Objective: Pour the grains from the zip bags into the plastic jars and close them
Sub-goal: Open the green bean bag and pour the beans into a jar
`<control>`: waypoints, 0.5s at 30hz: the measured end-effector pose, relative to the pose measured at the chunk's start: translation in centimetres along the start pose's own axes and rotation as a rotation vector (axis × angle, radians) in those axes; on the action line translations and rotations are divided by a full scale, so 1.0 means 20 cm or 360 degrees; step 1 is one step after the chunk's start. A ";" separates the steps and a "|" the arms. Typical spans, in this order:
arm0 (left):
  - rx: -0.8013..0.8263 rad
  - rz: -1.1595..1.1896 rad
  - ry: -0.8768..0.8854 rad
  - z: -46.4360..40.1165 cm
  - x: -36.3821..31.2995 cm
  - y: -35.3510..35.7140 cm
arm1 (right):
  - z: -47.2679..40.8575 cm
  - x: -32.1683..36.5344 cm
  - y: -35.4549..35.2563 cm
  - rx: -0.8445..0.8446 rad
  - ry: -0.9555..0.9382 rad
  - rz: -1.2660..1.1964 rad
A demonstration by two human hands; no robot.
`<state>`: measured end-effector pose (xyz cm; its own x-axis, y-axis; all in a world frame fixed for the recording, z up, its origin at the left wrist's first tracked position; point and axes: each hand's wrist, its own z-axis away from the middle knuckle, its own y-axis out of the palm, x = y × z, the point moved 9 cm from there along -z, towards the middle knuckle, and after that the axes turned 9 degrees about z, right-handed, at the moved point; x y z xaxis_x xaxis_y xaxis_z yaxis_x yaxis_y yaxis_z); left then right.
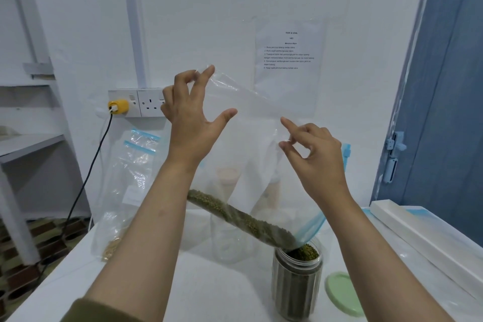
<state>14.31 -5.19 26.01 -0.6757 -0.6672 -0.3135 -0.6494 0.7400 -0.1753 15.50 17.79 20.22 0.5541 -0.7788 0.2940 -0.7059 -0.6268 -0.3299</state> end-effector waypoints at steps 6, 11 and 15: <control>-0.0006 -0.0007 0.0009 -0.01 0.00 0.00 | 0.00 0.00 0.00 -0.0046 -0.0033 0.0006; -0.0013 0.0005 0.0014 -0.01 0.00 0.00 | 0.00 0.01 0.00 -0.0071 -0.0033 0.0008; -0.0015 0.0011 0.0023 -0.01 0.00 0.00 | 0.00 0.00 0.00 -0.0082 -0.0014 0.0008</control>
<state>14.29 -5.14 26.23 -0.6850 -0.6633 -0.3014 -0.6479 0.7438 -0.1644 15.55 17.72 20.22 0.5544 -0.7822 0.2843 -0.7303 -0.6210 -0.2845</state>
